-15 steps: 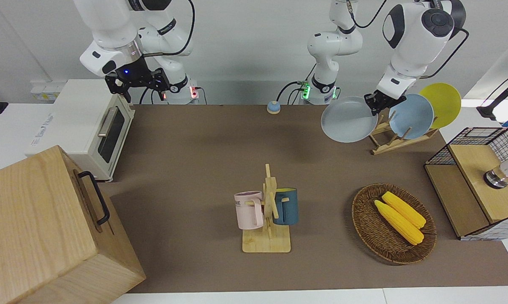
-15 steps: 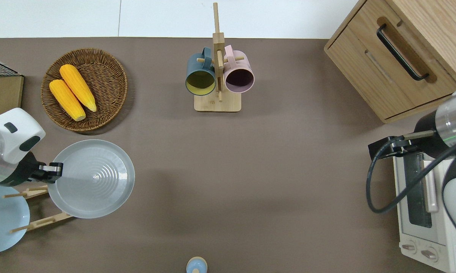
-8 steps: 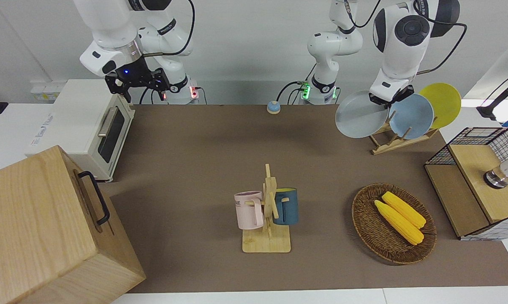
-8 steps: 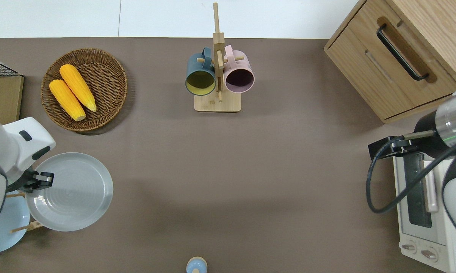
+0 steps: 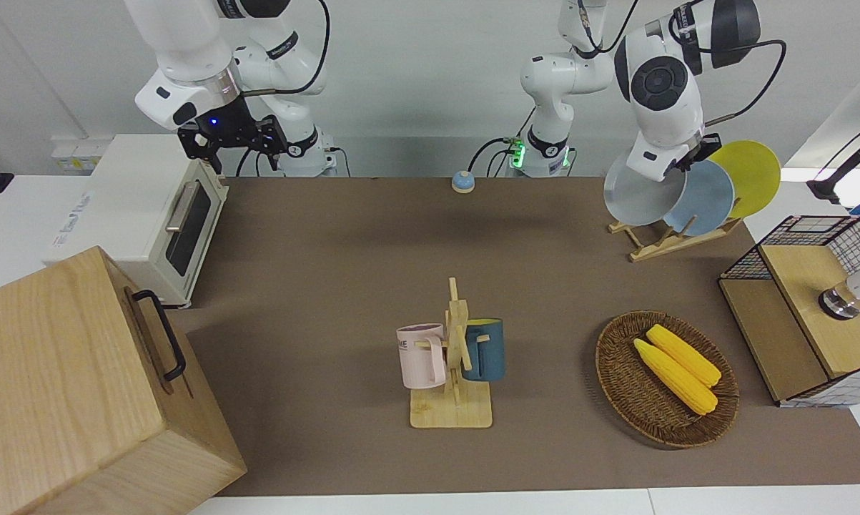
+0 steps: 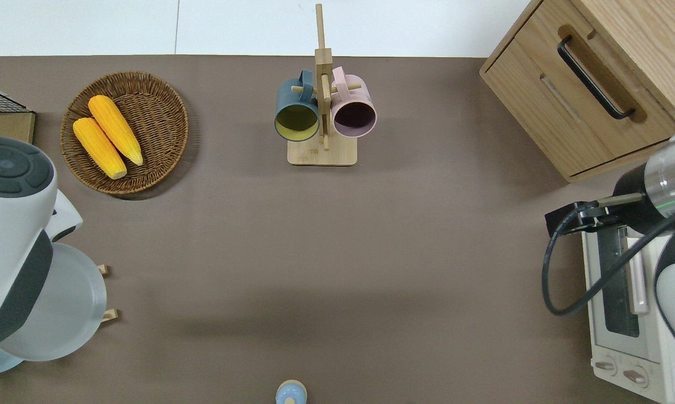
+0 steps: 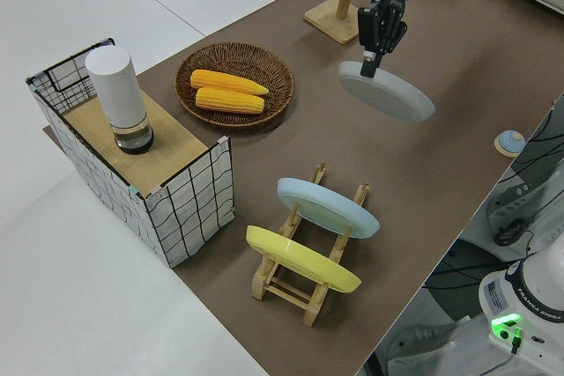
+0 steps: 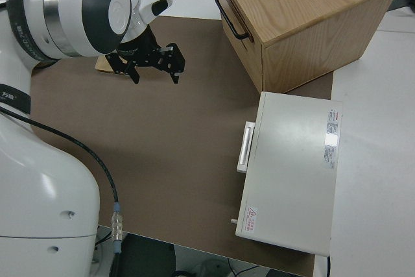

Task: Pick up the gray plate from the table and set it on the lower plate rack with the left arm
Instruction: 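Tilt the gray plate upright and lower it into the rack slot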

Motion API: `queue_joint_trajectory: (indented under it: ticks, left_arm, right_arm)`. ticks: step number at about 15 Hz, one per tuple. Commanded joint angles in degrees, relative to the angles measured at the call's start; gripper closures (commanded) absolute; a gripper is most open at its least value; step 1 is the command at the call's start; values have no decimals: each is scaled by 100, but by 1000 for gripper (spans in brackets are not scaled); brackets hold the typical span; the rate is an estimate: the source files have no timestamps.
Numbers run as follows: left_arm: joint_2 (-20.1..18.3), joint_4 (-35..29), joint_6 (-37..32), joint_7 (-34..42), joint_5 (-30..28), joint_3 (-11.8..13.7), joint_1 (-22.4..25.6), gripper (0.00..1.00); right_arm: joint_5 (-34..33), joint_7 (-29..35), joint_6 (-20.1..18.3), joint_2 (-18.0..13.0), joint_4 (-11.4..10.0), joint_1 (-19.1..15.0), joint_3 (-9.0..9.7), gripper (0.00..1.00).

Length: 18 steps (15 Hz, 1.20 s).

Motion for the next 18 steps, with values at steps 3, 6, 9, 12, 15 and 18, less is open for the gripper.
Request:
queue_joint_trajectory:
  ticks: [3,6,9,12,15,18]
  left_arm:
    - [342,-118,-599,-986,780,-91,-140,1000]
    - [413,-390,-530,-1339,1114,-99,-193,1000]
    - [457,-663,-346,-1541,1326,-99,-141,1000]
    - [501,-882,-187,-1858,1335,-99,-141,1000]
    - [659,-1058,41,-2174,1335,-82,-132,1000]
    - [878,-1094,191,-2394,1309,-82,-132,1000]
  right_arm:
    - [-37,68,-62,-12,33,-132,121,17]
    - [-37,68,-62,-12,41,-132,121,17]
    - [-37,68,-62,-12,41,-132,113,17]
    - [-37,68,-62,-12,33,-132,121,17]
    - [-37,68,-62,-12,41,-132,113,17]
    - [-37,68,-62,-12,41,-132,113,17]
